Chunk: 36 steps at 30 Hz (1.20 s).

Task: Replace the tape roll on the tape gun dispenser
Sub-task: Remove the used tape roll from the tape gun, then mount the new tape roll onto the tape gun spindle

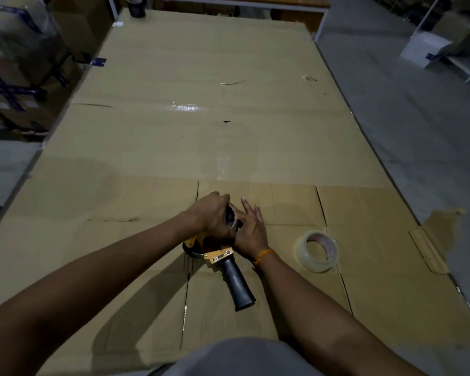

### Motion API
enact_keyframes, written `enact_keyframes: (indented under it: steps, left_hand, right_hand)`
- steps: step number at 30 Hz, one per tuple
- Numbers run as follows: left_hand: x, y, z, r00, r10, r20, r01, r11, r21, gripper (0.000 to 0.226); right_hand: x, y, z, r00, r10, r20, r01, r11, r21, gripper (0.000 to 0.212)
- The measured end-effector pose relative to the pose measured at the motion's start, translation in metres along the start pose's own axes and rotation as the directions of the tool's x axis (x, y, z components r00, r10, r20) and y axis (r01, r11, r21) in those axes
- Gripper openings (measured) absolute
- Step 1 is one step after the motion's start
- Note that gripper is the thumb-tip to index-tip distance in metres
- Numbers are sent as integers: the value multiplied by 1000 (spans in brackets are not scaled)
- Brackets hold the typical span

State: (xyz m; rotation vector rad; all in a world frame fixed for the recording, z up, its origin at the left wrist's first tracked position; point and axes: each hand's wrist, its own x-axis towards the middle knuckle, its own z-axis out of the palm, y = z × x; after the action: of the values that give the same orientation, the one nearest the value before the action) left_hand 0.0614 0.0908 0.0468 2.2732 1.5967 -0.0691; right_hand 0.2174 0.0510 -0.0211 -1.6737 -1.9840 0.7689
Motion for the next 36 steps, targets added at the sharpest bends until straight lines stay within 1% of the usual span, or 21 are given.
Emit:
enact_keyframes:
  steps: [4,7,8,10,11,12,13,14,16,17,19,20,22,24,27,29,30,32,34,36]
  left_hand:
    - [-3,1,-7,1000,-4,-11,4,999,49,79]
    - [-9,6,-15,1000,-6,15,5,999,32,71]
    - [-10,6,-25,1000,-2,0,2,1000,-5,66]
    - [-10,-1,-66,992,-21,-124,10,996,-90,64]
    - [-10,-10,-91,984,-24,-179,7,995,-100,69]
    - [-13,-19,-114,979,-34,-201,15,995,-97,78]
    - [-16,-28,-131,977,-58,-205,39,995,-94,85]
    - [-20,-38,-141,975,-88,-206,66,992,-112,88]
    - [-30,-45,-136,970,-152,-192,105,966,-237,85]
    - [-33,-45,-126,968,-167,-187,103,945,-312,85]
    - [-37,-40,-101,966,-191,-174,101,900,-424,89]
    - [-39,-36,-89,962,-212,-174,111,882,-458,88]
    - [-40,-28,-71,953,-249,-174,131,854,-504,84]
    - [-41,-16,-54,952,-262,-159,135,825,-549,86]
    - [-42,7,-32,957,-257,-133,125,781,-612,97]
    - [-43,23,-23,956,-265,-128,127,765,-631,97]
    - [-44,30,-19,955,-264,-135,124,768,-628,95]
    - [-44,40,-13,958,-246,-148,102,774,-625,89]
    - [-43,46,-7,963,-221,-153,79,776,-626,82]
    - [-44,49,-1,970,-195,-147,59,773,-631,82]
  right_hand:
    - [2,-4,-4,1000,2,27,-1,1000,-25,71]
    - [-1,-5,-5,999,9,36,-9,1000,2,69]
    - [-1,-6,-7,999,16,35,-17,1000,15,72]
    - [0,-6,-12,998,54,44,-56,998,28,81]
    - [0,-7,-13,994,90,57,-92,995,36,90]
    - [-1,-7,-14,990,116,79,-119,992,32,101]
    - [-1,-8,-15,987,130,95,-134,990,34,110]
    - [0,-8,-15,986,135,101,-140,989,43,116]
    - [1,-9,-16,980,149,133,-159,985,72,125]
    - [1,-9,-18,976,151,159,-166,983,83,128]
    - [0,-7,-22,967,127,221,-161,977,141,126]
    - [0,-6,-26,968,101,230,-149,968,200,124]
    - [-1,-8,-36,980,60,187,-115,947,299,125]
    - [-2,-13,-46,994,14,105,-47,949,313,128]
    - [-4,-19,-59,985,-170,-19,170,962,213,123]
    - [-5,-20,-66,954,-291,-73,299,944,140,109]
    - [-7,-20,-69,939,-329,-95,338,936,97,101]
    - [-11,-18,-75,928,-356,-109,361,932,26,92]
    - [-17,-13,-83,929,-356,-98,355,934,-20,90]
    - [-21,-5,-92,939,-330,-94,327,944,-49,89]
